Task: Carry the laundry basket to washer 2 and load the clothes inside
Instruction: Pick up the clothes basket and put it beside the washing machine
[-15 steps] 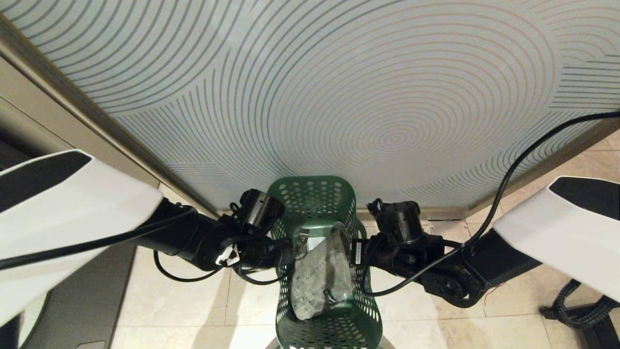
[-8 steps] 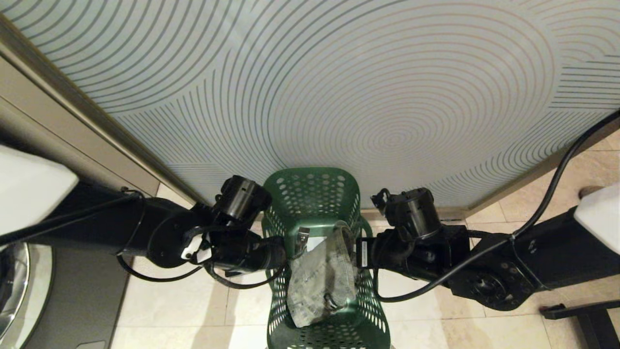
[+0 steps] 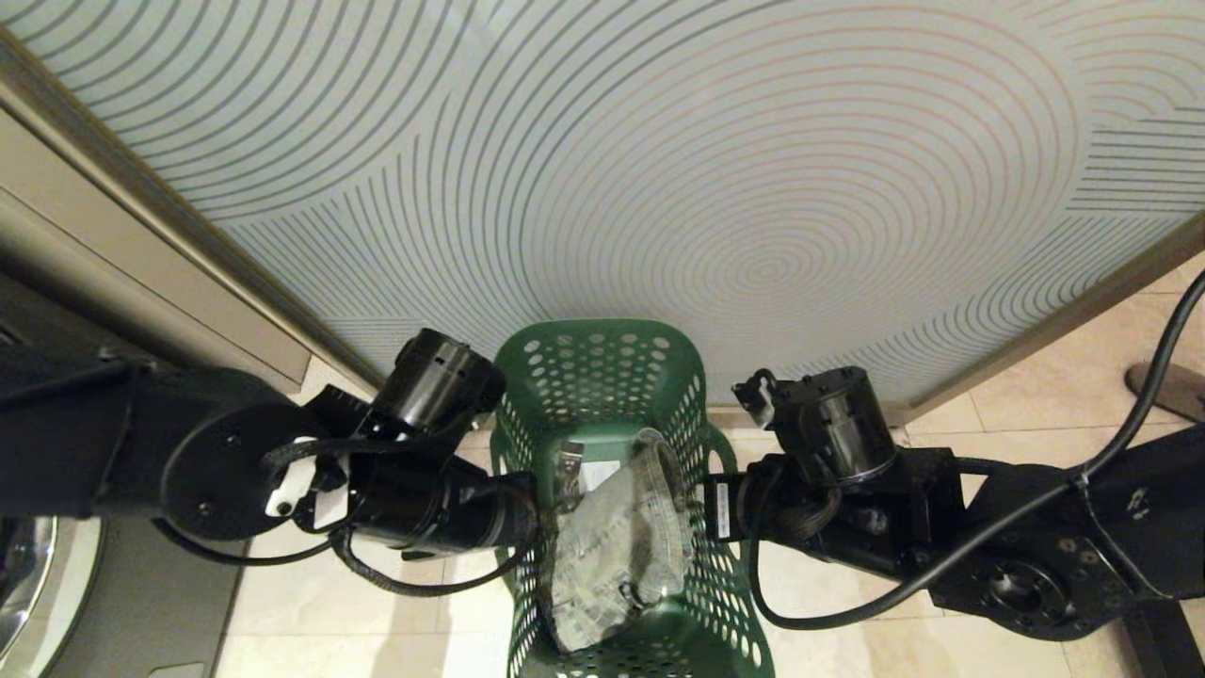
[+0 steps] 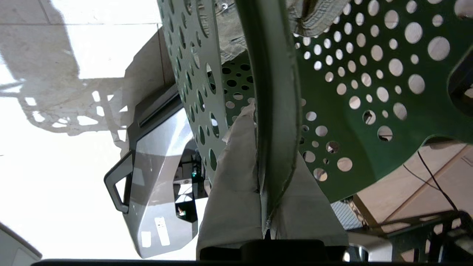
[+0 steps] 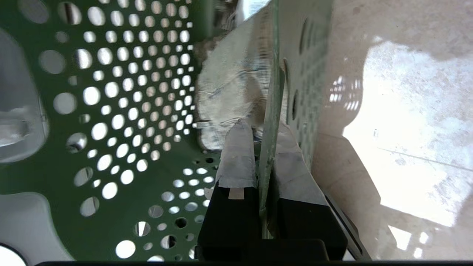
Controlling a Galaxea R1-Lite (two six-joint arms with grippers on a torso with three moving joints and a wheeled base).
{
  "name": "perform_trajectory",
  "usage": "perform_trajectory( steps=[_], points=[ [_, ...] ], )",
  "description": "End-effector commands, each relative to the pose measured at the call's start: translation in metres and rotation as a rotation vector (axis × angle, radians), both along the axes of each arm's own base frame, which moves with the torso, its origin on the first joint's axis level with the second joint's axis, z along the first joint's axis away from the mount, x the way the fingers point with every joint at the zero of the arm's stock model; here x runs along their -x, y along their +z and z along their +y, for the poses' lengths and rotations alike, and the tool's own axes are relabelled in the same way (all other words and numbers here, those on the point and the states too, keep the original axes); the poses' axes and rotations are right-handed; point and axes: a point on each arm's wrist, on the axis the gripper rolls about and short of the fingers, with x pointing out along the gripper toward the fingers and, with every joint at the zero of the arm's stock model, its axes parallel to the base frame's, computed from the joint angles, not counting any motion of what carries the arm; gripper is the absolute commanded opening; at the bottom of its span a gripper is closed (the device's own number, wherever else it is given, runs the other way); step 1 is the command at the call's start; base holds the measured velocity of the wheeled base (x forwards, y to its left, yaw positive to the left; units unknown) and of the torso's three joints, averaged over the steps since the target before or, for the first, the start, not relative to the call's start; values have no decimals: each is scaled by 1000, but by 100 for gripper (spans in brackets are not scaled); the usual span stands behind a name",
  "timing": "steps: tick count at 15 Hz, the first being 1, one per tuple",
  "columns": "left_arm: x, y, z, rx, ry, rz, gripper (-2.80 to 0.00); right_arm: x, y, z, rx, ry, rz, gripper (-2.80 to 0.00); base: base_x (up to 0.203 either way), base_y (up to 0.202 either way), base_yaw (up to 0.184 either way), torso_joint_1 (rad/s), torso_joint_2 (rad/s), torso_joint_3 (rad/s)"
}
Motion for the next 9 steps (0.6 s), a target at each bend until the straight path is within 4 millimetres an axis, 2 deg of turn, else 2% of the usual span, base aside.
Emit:
perform_trajectory(
  steps=[1,5,9],
  points=[
    [11,5,4,8,-10,-9,-280,2,4,-1,-5,-2,-3,-280,0,0,0,0,0,0],
    [30,4,13,-1,-30,1,-280,5,2,1,11,-3,-1,-280,0,0,0,4,0,46],
    [32,3,11,-6,-35,2,-280,5,4,2,7,-3,-9,-280,0,0,0,1,2,198]
  ],
)
